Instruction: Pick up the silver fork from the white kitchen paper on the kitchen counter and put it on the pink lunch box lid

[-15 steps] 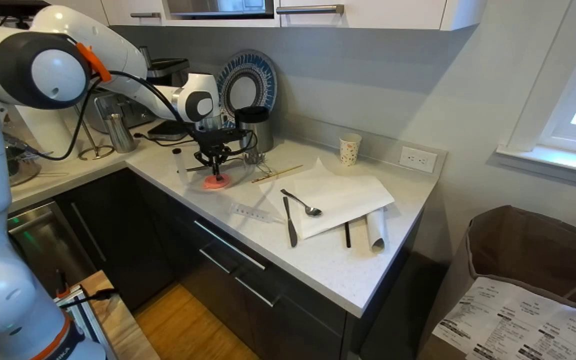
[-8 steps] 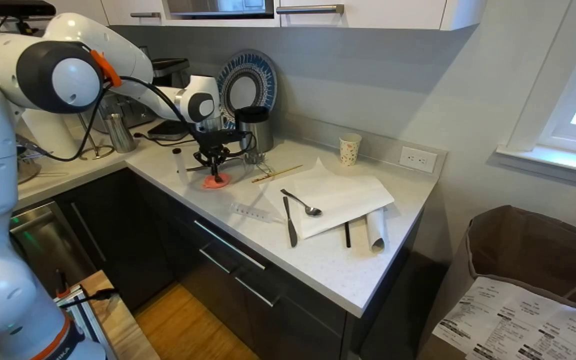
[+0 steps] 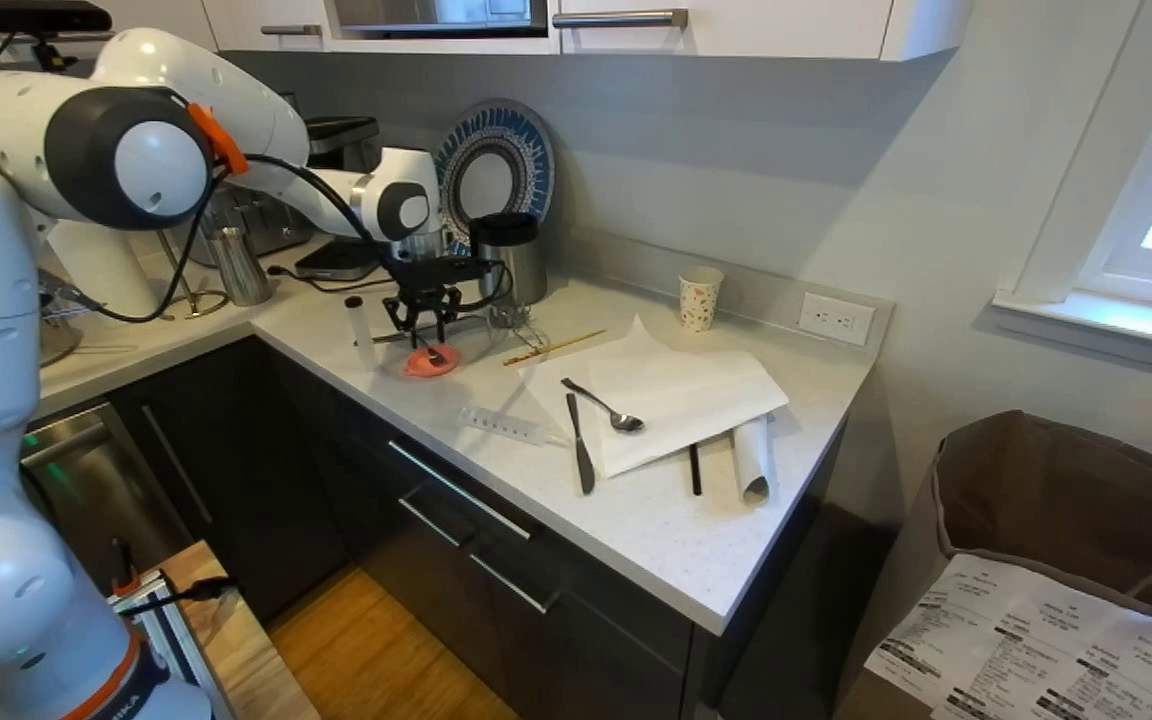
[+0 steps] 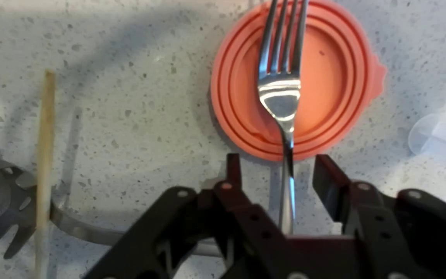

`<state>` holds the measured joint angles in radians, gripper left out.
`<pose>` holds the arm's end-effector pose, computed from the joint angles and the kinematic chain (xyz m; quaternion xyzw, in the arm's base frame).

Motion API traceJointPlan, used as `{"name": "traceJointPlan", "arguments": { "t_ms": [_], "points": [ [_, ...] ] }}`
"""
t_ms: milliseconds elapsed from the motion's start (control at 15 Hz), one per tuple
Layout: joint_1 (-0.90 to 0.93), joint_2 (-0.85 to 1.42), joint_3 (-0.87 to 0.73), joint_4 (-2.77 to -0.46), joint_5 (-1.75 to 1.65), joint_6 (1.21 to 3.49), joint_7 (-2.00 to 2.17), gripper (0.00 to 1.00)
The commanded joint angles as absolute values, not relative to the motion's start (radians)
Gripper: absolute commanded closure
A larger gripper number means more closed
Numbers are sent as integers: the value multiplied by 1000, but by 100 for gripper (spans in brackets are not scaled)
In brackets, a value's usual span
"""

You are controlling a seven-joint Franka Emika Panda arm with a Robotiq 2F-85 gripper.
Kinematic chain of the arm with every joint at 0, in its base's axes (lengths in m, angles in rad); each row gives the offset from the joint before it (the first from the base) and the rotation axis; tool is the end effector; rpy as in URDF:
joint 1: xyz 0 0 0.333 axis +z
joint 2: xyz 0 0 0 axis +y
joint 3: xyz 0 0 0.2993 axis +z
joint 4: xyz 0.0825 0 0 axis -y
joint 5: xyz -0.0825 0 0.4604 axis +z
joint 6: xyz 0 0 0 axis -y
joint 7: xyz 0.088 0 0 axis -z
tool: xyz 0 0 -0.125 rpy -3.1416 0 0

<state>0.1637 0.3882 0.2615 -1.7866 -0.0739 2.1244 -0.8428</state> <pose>0.6402 0.2781 0.2643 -0.7985 -0.6015 0.0139 0.0214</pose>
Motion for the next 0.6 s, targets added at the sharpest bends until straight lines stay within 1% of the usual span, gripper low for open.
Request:
{"name": "traceJointPlan", "arguments": {
  "t_ms": [0, 133, 400, 533],
  "points": [
    [170, 346, 265, -1806, -64, 2104, -829, 14],
    [169, 297, 271, -1836, -39, 2099, -790, 0],
    [174, 186, 273, -1910, 17, 2121, -643, 0],
    [180, 136, 262, -1950, 18, 2172, -529, 0]
  ]
}}
